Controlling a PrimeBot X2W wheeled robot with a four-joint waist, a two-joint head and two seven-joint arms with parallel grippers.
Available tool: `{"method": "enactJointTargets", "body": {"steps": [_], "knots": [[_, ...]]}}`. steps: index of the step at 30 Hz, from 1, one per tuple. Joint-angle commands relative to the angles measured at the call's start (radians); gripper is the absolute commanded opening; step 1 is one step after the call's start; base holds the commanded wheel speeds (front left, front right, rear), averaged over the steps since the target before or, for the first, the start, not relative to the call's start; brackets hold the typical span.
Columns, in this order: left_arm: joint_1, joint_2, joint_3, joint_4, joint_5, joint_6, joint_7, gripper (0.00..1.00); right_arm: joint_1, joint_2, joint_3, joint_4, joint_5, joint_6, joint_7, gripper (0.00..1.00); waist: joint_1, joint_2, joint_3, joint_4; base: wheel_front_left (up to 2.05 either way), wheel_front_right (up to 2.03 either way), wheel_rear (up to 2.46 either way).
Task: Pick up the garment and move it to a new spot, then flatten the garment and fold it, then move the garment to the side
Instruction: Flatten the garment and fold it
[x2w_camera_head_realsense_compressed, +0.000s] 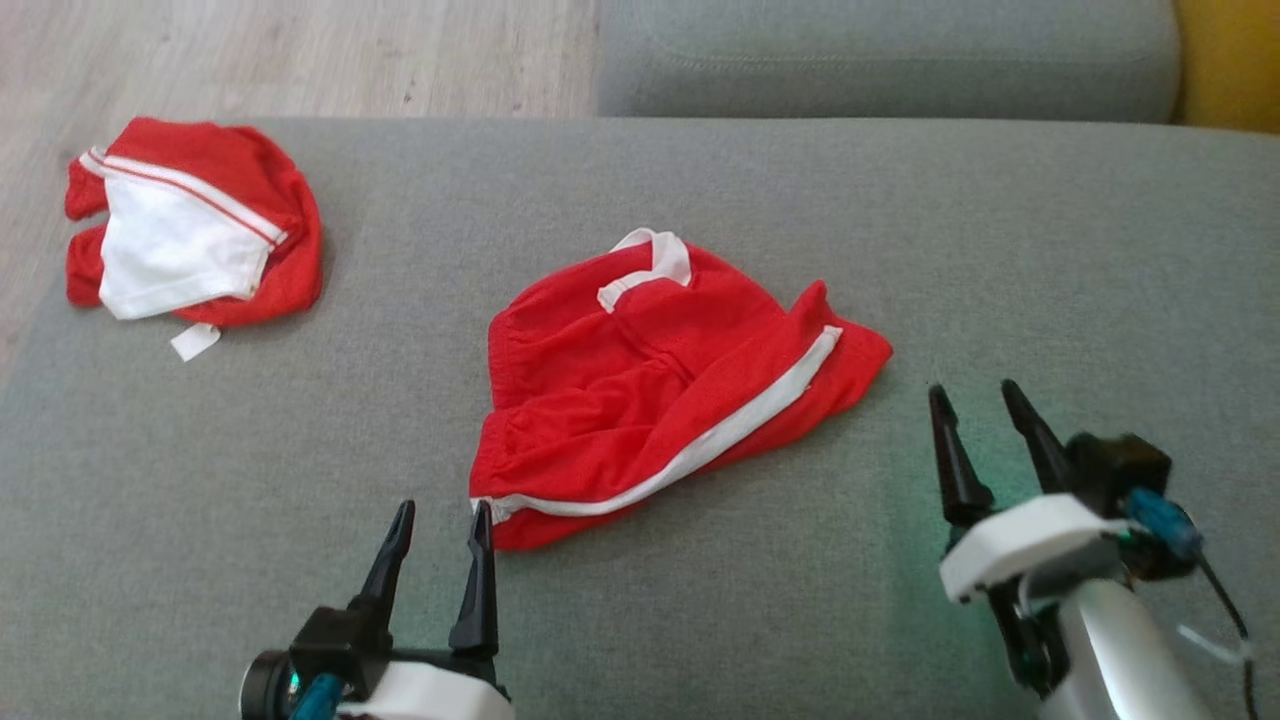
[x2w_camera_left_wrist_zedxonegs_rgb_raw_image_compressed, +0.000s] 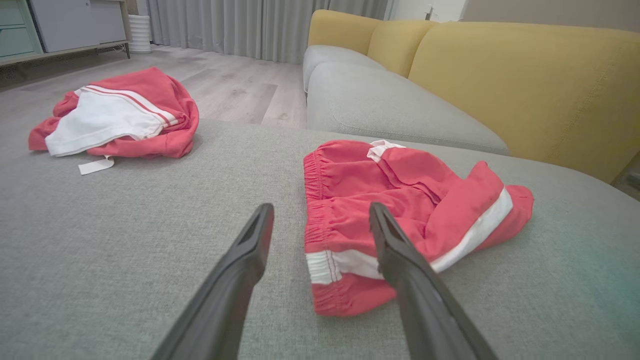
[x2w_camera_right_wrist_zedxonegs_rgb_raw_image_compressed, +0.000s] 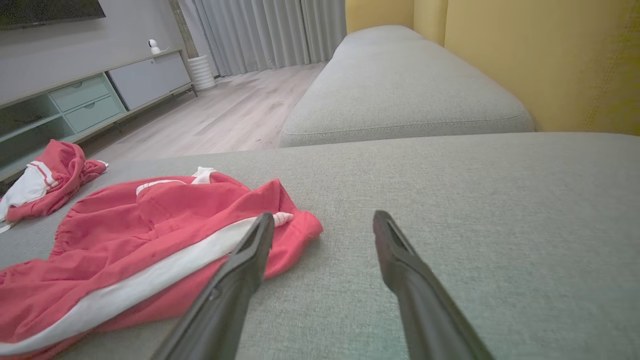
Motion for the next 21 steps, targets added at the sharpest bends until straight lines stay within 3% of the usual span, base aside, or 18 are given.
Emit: {"method": "enactJointTargets", "body": {"steps": [1,11,21], "knots": [[-0.024,0.016,0.044,-0.022,0.003,-0.004,-0.011,1.0,0.001,0.003,0.007,-0.067,-0.018,0.008,0.003,1.0,0.0001,0.0,-0.011,-0.004,0.0,0.0,0.0],[0.037,0.023,0.061,-0.023,-0.01,0.0,-0.012,1.0,0.193,0.004,0.005,-0.241,0.026,0.008,0.021,1.0,0.0001,0.0,-0.079,-0.001,0.0,0.0,0.0],[0.069,0.035,0.084,-0.041,-0.027,0.007,-0.012,1.0,0.235,0.004,0.009,-0.302,0.022,0.008,0.038,1.0,0.0001,0.0,-0.103,-0.011,0.0,0.0,0.0]]}}
